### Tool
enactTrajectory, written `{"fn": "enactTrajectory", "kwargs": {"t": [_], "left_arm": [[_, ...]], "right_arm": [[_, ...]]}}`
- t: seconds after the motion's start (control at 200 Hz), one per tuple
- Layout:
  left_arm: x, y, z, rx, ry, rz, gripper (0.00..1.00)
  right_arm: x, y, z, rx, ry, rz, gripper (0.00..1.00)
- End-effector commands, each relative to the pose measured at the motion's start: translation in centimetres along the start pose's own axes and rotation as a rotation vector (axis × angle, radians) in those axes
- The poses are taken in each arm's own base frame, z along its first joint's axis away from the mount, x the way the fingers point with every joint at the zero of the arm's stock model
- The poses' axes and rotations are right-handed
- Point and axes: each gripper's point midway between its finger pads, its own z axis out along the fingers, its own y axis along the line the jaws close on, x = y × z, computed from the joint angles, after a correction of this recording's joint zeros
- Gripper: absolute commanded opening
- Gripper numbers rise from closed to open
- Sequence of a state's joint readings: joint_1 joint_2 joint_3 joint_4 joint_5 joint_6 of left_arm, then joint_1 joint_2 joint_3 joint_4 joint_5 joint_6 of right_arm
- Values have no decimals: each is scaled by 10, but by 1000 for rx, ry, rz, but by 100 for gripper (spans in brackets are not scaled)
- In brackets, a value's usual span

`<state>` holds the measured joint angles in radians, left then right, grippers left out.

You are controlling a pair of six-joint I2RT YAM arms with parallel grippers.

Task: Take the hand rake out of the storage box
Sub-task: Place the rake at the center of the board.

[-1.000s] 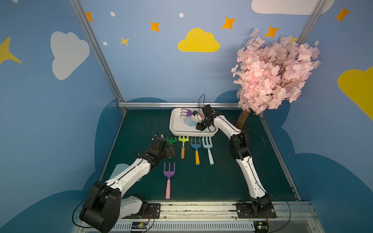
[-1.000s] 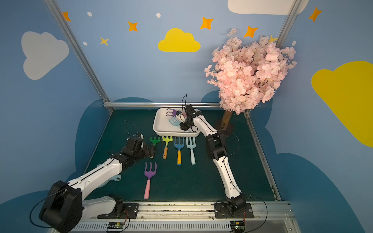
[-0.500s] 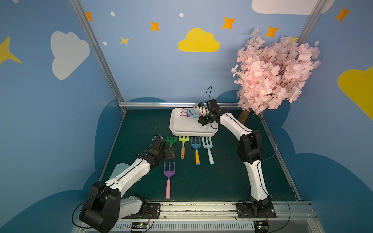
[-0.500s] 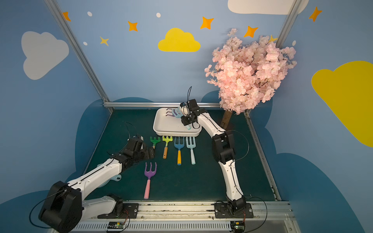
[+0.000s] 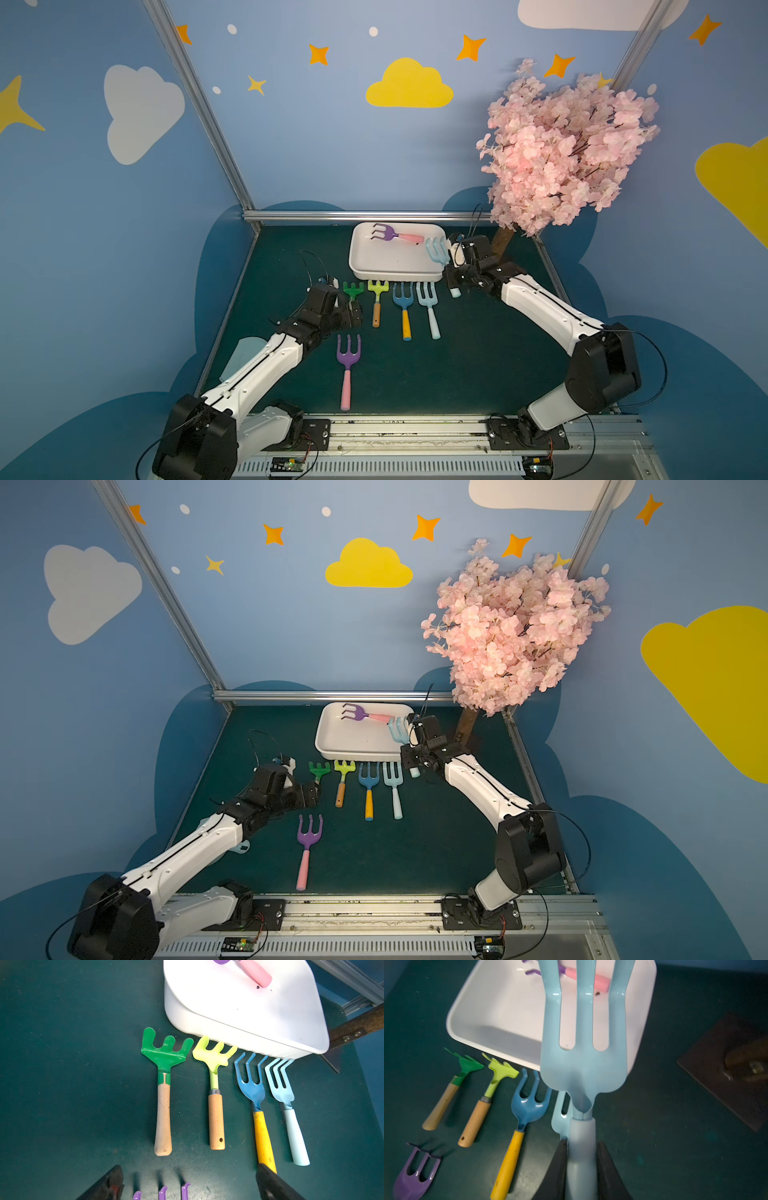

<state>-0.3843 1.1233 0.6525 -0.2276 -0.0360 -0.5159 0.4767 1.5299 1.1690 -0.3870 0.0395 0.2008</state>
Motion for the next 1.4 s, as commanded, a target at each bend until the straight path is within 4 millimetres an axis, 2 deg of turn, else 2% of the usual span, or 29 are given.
{"fn": "enactTrajectory", "kwargs": {"t": [0.0,0.18,0.315,0.435,0.466,0.561,0.676,0.731,0.771,0.796,0.891,0.996,1.066,1.151,1.171,1.276,1.397], "left_arm": [[-4,-15,-5,70,-2,20,100],[-5,-46,-5,91,17,96,100],[-1,-72,1,106,45,153,100],[6,-93,6,110,68,197,100],[8,-97,7,108,72,208,100],[13,-111,13,113,89,227,100],[21,-136,23,131,120,267,99],[25,-150,29,130,135,298,99],[29,-161,34,131,148,318,99],[32,-167,37,131,158,329,99],[40,-192,53,139,187,348,96],[56,-225,75,145,237,364,90],[71,-246,90,131,280,388,88],[96,-274,112,144,313,447,87],[101,-281,116,147,321,460,86],[129,-290,142,89,405,502,83],[144,-289,164,50,432,513,81]], "right_arm": [[34,-26,-3,119,8,105,0],[100,-39,26,155,125,188,0],[124,-41,40,175,274,161,0],[138,-38,45,161,314,168,0],[140,-38,44,162,312,177,1],[139,-39,36,163,291,184,18],[129,-39,14,143,229,184,51],[124,-44,1,150,191,184,66],[121,-48,-8,160,161,195,81],[118,-52,-13,168,141,201,86],[116,-77,-34,227,87,248,92],[117,-114,-47,293,20,400,92],[120,-134,-54,317,-3,498,92],[121,-148,-61,329,-31,565,92],[131,-150,-58,332,-13,575,92],[137,-159,-62,335,-25,624,92],[137,-160,-65,313,-66,657,92]]}}
